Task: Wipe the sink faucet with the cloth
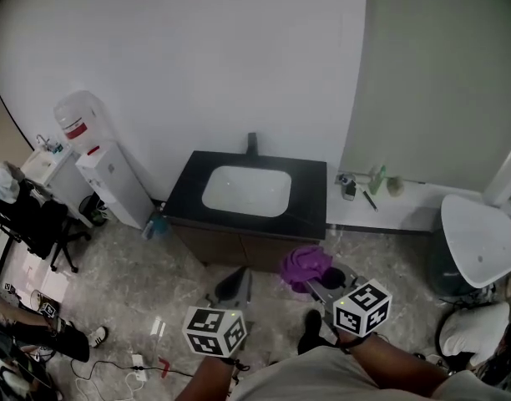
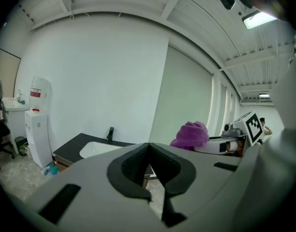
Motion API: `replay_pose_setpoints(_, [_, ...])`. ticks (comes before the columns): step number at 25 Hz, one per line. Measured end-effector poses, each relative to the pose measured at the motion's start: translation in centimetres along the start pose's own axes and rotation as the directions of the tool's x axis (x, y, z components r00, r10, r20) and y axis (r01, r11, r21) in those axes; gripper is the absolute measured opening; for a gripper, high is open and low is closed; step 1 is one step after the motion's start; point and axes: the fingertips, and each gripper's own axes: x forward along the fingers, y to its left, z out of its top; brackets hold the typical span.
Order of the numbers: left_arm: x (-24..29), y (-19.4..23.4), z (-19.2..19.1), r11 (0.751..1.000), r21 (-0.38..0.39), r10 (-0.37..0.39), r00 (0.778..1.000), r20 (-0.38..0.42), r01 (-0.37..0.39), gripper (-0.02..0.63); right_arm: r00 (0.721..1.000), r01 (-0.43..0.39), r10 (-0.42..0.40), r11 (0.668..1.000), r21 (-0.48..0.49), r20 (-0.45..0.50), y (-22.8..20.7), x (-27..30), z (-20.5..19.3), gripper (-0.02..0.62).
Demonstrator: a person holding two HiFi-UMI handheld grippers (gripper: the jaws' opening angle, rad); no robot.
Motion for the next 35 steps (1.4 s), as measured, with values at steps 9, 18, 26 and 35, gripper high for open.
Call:
replay_pose_setpoints(9, [10.3, 9.0, 1.9, 0.998, -0.001, 0.063, 0.998, -0.012, -0.063, 0.007, 1.000, -0.009, 0.008, 0.999, 0.034, 0.023, -10.9, 12.0, 2.4, 0.080])
replay_pose_setpoints(18, [30.5, 19.5, 8.2, 0.989, -0.033, 0.139, 0.989, -0.056, -0.141, 0.006, 0.991, -0.092, 0.095, 0.995, 0.039, -0.089, -27.4, 29.9, 8.1, 0.080])
replay_pose_setpoints(26, [42.0, 27.5, 9.3, 0.990, -0.067, 0.117, 0.987, -0.107, -0.125, 0.006, 0.970, -0.089, 0.099, 0.995, 0.054, -0.221, -35.9, 43.4, 7.1, 0.081])
replay_pose_setpoints(35, [49.3, 32.2, 9.6, 0.997, -0.077, -0.020, 0.976, -0.219, 0.003, 0.006, 0.945, 0.011, -0.058, 0.989, -0.146, -0.321, -47.0, 61.7, 9.3, 0.081])
